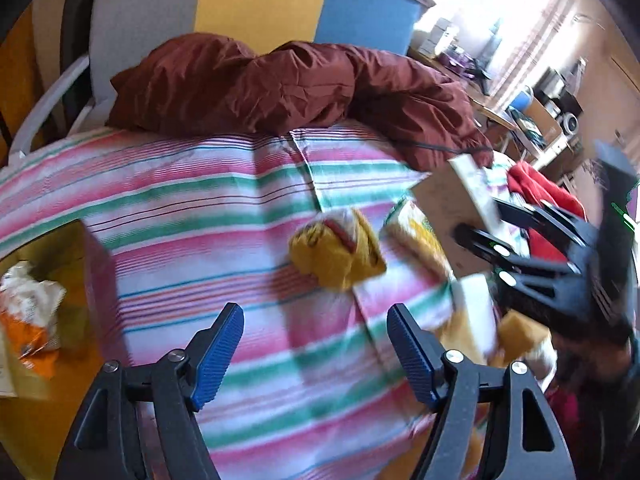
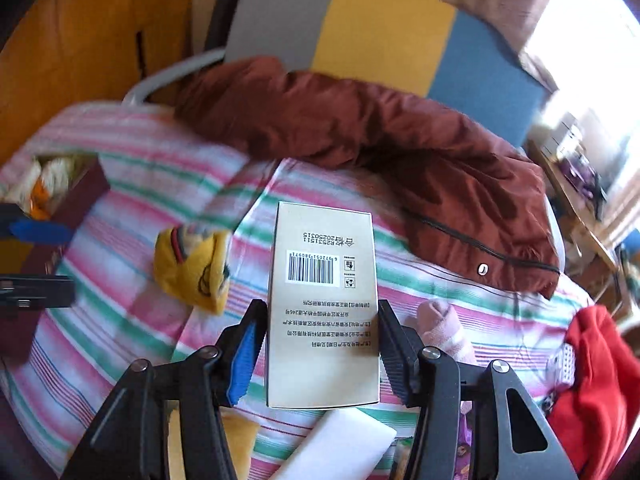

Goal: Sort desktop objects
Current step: 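Grasp the yellow knit bundle with the left tool while the right tool holds the box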

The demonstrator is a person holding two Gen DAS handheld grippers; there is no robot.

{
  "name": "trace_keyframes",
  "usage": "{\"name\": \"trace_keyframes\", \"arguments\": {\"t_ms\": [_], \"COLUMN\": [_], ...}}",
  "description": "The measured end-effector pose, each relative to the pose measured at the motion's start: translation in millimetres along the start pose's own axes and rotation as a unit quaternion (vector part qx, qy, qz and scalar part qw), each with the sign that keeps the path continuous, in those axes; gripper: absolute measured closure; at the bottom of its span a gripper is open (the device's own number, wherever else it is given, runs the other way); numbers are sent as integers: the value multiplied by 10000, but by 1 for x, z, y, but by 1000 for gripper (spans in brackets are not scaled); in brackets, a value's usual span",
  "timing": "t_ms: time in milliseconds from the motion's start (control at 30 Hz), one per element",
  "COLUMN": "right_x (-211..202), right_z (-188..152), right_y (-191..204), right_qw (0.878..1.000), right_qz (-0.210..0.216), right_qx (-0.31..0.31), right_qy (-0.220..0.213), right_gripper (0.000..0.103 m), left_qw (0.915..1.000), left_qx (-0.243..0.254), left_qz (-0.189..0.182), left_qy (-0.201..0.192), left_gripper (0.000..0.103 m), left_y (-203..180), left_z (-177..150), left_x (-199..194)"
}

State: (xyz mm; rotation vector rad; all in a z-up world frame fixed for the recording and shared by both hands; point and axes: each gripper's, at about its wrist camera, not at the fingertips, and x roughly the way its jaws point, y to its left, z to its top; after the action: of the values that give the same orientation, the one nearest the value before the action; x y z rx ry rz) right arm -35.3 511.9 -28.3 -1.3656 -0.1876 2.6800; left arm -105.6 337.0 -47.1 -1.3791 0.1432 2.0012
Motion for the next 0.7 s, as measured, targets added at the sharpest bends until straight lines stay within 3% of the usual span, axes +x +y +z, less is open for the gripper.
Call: {"name": "trace_keyframes", "arguments": {"t_ms": [167,300,533,567,667,700], "right_x": [-11,-11,-17,-17,-18,-17], "right_z": [2,2,4,4,4,4], "right_y": [-10,-9,-8,-8,-5,-5], "right_qw": [9994,9995,9990,9990,9991,9991], "right_qz": [4,25,64,68,84,93], "right_qx": [257,215,212,191,153,138], "right_qy": [-211,-239,-378,-392,-397,-388], "right_gripper": [48,48,48,48,48,48], "left_qw": [9983,9974,9968,9967,9959,9960], "left_qx": [-575,-624,-604,-599,-483,-482], "left_qz": [52,320,515,536,727,699], "left_qy": [-15,-162,91,96,222,262], "left_gripper": [18,4,4,5,32,34], "left_y": [-4,-14,-23,-24,-23,-21], "left_z": [20,31,40,39,34,32], "left_x": [29,41,70,72,82,84]}}
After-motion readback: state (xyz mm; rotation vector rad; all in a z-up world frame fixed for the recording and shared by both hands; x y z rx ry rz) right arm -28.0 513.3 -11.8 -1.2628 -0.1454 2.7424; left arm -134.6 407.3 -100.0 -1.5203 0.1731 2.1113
